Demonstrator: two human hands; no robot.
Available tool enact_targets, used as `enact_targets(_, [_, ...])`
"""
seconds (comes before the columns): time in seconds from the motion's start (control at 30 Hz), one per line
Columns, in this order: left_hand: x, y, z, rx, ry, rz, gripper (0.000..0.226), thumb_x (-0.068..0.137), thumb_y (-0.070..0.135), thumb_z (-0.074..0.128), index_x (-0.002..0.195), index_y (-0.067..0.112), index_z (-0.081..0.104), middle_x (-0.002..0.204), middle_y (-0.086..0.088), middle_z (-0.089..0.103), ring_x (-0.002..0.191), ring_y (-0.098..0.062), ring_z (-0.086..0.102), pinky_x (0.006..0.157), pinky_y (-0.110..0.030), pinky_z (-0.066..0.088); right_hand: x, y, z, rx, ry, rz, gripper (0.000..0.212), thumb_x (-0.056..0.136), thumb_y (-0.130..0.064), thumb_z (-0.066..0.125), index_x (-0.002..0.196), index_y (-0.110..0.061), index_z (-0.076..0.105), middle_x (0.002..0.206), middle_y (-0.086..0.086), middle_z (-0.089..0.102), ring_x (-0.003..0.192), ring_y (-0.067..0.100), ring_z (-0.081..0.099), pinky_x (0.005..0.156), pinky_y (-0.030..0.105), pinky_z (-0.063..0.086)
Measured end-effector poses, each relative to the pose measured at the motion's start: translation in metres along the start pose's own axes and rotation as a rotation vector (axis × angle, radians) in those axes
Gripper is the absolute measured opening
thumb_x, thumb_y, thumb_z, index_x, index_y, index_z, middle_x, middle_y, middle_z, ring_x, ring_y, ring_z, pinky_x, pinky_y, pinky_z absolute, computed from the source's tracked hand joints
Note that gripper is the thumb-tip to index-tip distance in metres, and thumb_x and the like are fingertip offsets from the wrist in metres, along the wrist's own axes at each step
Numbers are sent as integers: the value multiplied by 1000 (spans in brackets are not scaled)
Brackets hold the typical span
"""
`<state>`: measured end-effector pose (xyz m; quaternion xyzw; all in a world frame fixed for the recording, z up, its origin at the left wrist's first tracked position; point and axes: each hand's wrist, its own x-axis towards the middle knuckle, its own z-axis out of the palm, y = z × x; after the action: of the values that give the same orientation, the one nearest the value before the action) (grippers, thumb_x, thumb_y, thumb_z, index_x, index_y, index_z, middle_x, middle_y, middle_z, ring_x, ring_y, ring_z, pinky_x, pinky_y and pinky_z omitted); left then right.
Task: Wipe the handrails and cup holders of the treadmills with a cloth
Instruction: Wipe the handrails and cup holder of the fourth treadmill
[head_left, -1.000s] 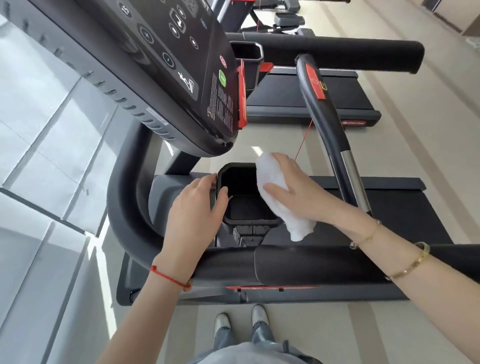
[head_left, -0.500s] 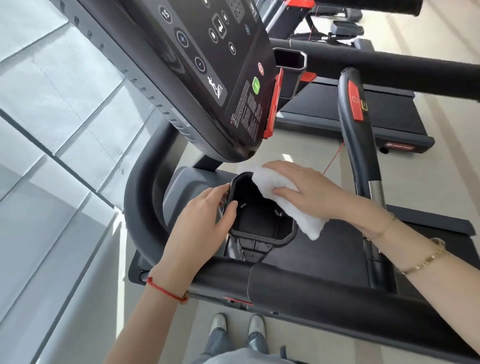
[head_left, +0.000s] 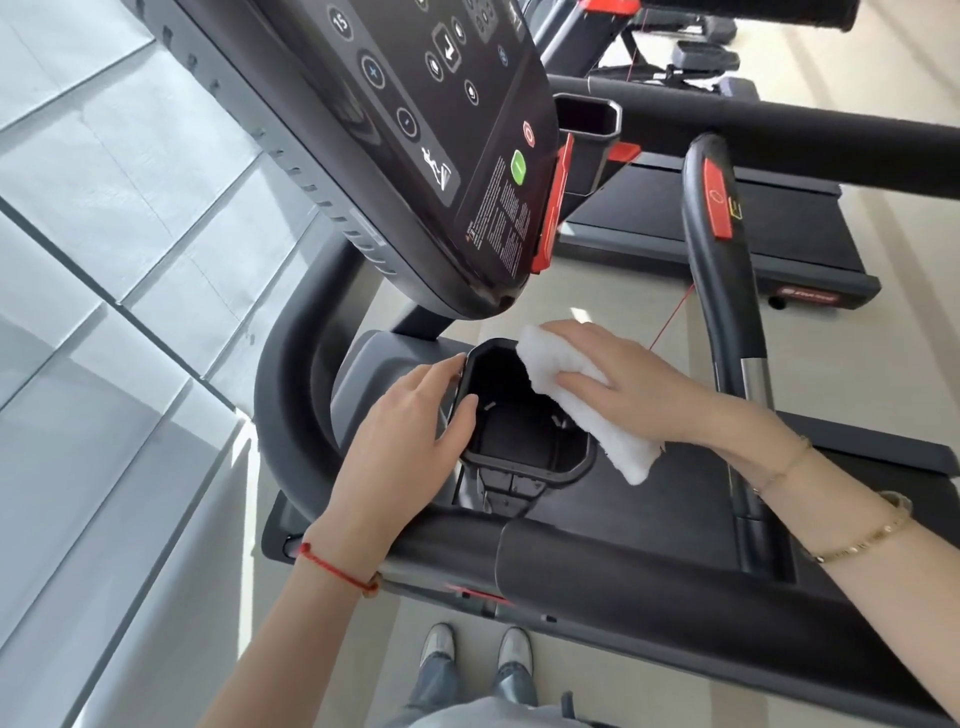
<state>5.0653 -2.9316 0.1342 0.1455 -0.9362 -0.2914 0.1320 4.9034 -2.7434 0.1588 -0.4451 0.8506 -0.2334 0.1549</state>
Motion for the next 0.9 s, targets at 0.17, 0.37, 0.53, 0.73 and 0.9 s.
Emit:
enact_targets(0.17, [0, 1, 0, 6, -5, 15, 49, 97, 43, 45, 141, 23, 48, 124, 6, 60, 111, -11, 56, 89, -19, 39, 37, -28, 6, -206, -25, -47, 41, 100, -28, 44, 139, -34, 35, 130, -6, 50, 101, 26, 53, 78, 34, 36])
enact_targets(0.37, [1, 0, -2, -19, -14, 36, 48, 97, 41, 46, 142, 23, 47, 125, 6, 60, 114, -11, 56, 90, -22, 42, 15, -18, 12, -59, 98, 84, 43, 99, -29, 46, 139, -40, 36, 126, -5, 53, 106, 22, 52, 78, 31, 30])
enact_targets(0.53, [3, 0, -4, -19, -28, 76, 50, 98, 37, 47, 146, 24, 41, 128, 6, 57, 116, -11, 54, 93, -26, 45, -32, -35, 42, 117, 256, 390, 53, 100, -32, 44, 143, -35, 14, 133, 5, 36, 90, 27, 50, 71, 35, 36])
enact_targets(0.73, [2, -1, -3, -16, -26, 97, 51, 99, 37, 47, 147, 22, 40, 125, 5, 57, 115, -12, 53, 89, -19, 38, -14, -37, 31, 105, 259, 437, 50, 100, -29, 46, 144, -21, 25, 132, 8, 42, 105, 31, 51, 77, 33, 35])
enact_targets(0.9, [2, -2, -2, -27, -25, 102, 51, 98, 35, 49, 147, 21, 40, 126, 5, 59, 114, -11, 53, 89, -17, 36, -24, -42, 38, 248, 306, 445, 56, 98, -22, 50, 145, -26, 21, 137, 3, 36, 102, 19, 46, 76, 27, 34])
